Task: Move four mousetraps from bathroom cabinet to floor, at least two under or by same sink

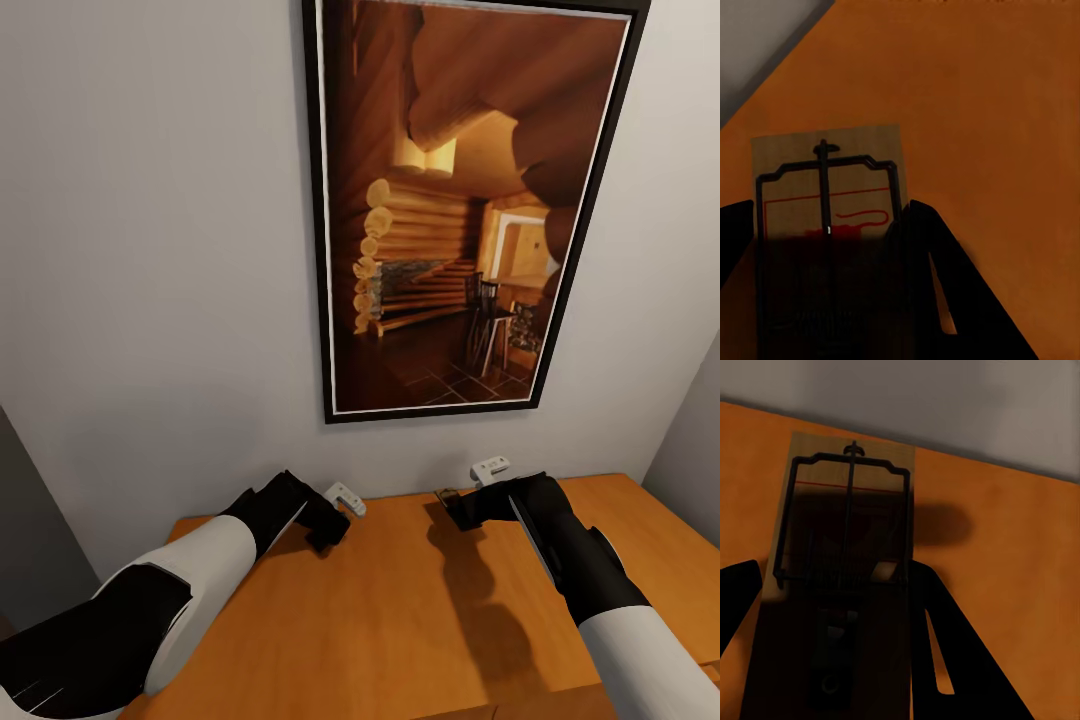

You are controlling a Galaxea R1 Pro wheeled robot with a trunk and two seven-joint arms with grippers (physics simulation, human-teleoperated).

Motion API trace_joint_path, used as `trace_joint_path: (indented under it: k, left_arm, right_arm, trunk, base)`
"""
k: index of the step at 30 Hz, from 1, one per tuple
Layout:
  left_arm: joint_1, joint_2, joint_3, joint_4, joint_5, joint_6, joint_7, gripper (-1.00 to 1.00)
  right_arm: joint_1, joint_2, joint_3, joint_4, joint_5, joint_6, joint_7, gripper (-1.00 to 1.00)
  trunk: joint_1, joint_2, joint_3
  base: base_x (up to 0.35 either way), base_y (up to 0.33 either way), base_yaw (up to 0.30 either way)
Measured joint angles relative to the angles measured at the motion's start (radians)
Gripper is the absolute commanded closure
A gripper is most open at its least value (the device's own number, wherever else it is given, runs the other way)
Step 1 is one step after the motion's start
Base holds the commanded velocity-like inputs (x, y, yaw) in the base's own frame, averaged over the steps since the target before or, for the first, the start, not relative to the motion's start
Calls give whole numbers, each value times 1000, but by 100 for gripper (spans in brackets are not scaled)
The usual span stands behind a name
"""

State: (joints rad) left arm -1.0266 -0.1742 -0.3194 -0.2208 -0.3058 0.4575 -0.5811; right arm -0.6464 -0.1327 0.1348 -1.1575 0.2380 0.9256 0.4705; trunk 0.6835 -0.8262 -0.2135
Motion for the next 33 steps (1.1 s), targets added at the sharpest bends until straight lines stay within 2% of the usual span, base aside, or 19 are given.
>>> trace_joint_path:
  k: [28,33]
  left_arm:
    - [0,0,0,4,3,1,-1,100]
    - [1,0,-3,4,-3,1,-1,100]
  right_arm:
    - [0,0,0,1,0,0,-1,100]
    - [0,0,0,1,0,0,0,100]
  trunk:
    - [-8,14,6]
    - [-27,49,22]
  base:
    - [0,0,0]
    - [0,0,0]
